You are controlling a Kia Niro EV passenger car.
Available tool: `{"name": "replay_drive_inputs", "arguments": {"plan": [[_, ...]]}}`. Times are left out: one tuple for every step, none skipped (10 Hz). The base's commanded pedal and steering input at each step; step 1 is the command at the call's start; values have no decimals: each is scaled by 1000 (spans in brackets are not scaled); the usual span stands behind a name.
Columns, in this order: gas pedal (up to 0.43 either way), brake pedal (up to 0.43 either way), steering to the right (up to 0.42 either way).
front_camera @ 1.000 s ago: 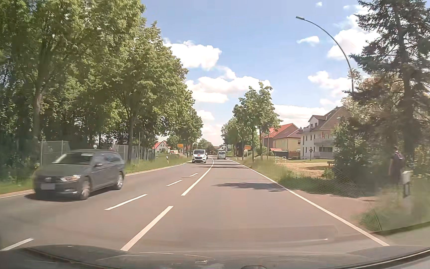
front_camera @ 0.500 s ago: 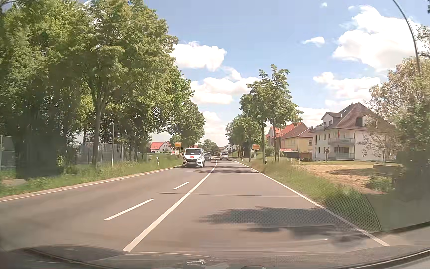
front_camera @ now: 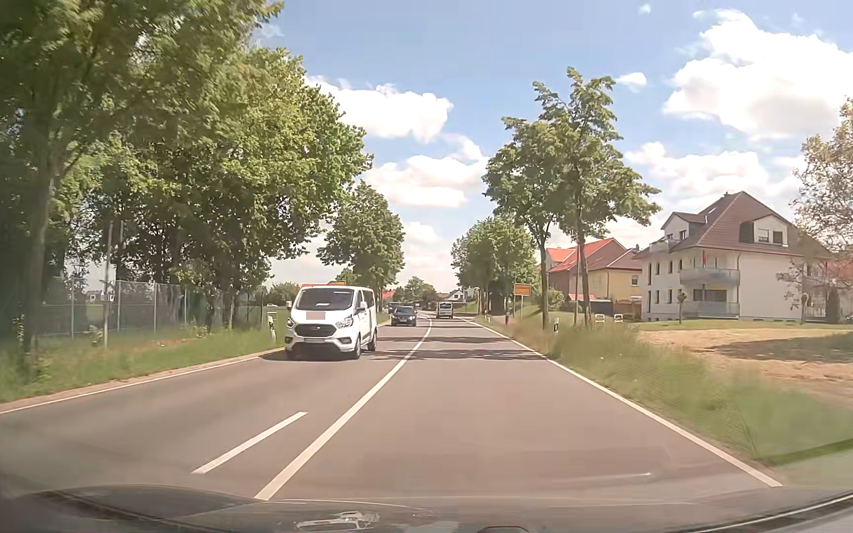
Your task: Follow the waypoints while adhering to traffic rules and regulations
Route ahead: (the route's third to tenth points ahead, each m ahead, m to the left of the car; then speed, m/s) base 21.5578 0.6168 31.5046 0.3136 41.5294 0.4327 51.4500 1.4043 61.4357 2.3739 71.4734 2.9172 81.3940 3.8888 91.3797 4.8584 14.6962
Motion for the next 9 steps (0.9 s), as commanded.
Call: {"name": "replay_drive_inputs", "arguments": {"plan": [[220,0,-5],[209,0,-5],[209,0,-3],[209,0,-1],[209,0,0],[189,0,0],[189,0,-1],[189,0,0],[189,0,-1]]}}
